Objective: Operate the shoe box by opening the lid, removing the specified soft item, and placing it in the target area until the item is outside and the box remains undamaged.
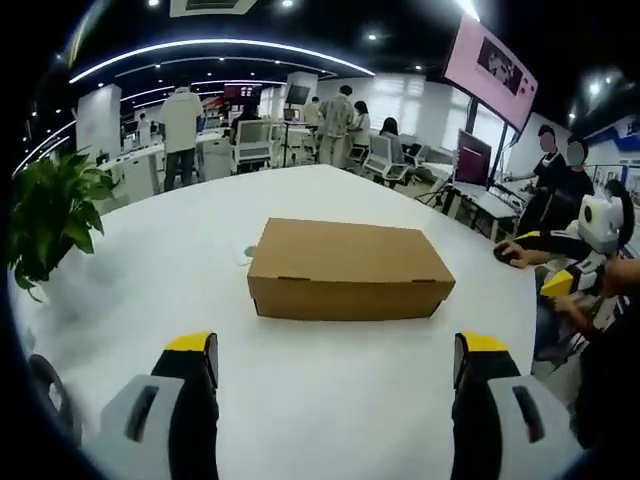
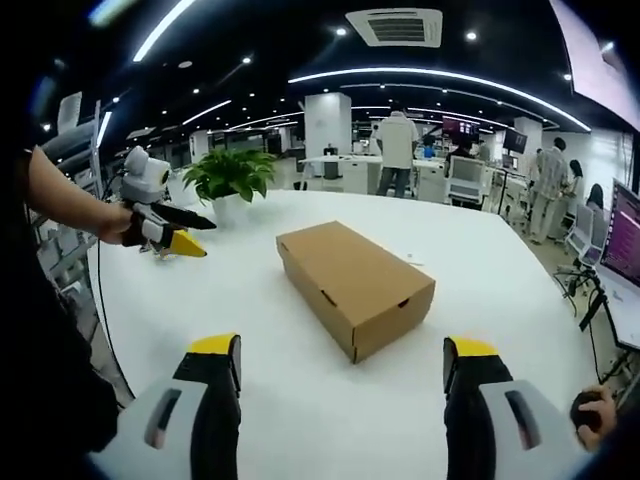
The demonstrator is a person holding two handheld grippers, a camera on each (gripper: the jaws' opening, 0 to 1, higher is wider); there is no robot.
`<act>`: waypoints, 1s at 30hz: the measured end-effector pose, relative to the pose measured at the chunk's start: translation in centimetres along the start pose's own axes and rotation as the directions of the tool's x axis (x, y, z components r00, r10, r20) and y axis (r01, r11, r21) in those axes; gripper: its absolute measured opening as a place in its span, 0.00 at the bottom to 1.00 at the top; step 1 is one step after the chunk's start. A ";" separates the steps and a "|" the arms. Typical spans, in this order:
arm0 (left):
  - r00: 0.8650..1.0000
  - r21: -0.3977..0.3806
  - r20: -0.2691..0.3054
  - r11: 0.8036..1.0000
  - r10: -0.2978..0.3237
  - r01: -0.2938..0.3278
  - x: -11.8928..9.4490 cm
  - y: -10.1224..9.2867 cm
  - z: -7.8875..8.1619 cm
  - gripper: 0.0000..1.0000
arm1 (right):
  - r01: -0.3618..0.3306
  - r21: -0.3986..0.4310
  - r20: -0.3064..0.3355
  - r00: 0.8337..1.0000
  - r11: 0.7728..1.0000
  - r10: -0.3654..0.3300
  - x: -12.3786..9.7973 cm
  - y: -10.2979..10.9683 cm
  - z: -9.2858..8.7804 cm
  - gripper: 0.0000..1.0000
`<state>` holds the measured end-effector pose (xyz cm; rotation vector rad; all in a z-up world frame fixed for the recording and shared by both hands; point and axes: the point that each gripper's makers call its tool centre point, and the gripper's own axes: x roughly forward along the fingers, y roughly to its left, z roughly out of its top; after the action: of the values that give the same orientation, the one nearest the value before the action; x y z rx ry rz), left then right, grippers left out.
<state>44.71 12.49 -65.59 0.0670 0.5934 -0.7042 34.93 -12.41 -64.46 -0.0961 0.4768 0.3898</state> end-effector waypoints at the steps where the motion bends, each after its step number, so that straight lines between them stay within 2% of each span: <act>1: 1.000 0.001 -0.002 1.000 0.000 0.000 0.1 0.2 0.0 0.99 | 0.000 0.008 0.000 1.000 1.000 0.000 0.1 0.0 0.0 0.86; 7: 1.000 -0.005 -0.001 1.000 0.004 -0.004 0.3 0.7 0.1 0.99 | 0.012 0.038 0.000 1.000 0.999 -0.012 0.3 -0.1 0.1 0.89; 12: 1.000 0.002 -0.002 1.000 0.004 -0.004 0.6 1.2 0.4 0.99 | 0.028 0.028 -0.017 0.999 0.999 -0.028 0.3 -0.4 -0.2 0.85; 17: 1.000 -0.007 0.000 1.000 0.023 -0.023 1.2 1.9 1.0 0.99 | 0.034 0.004 -0.068 0.997 0.999 -0.033 0.5 -0.6 -1.0 0.82; 21: 1.000 -0.034 0.005 0.999 0.021 -0.021 1.5 2.0 1.3 0.99 | 0.027 0.004 -0.058 0.998 1.000 -0.027 0.5 -0.4 -0.8 0.80; 25: 1.000 -0.032 0.015 0.999 0.018 -0.017 1.5 2.3 2.1 0.99 | 0.005 0.004 -0.055 0.999 1.000 -0.005 0.5 0.0 -0.7 0.71; 28: 1.000 -0.021 0.018 1.000 0.020 -0.019 1.5 2.5 2.4 0.99 | -0.024 -0.002 -0.064 0.998 1.000 0.024 0.6 0.6 -0.8 0.58; 30: 0.999 0.043 0.031 0.999 0.020 -0.021 1.6 2.8 2.7 0.99 | -0.024 -0.003 -0.066 0.998 1.000 0.024 0.7 0.8 -0.9 0.58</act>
<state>48.76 13.03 -64.53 0.1020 0.5478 -0.6972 34.83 -11.60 -65.57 -0.1076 0.5430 0.4123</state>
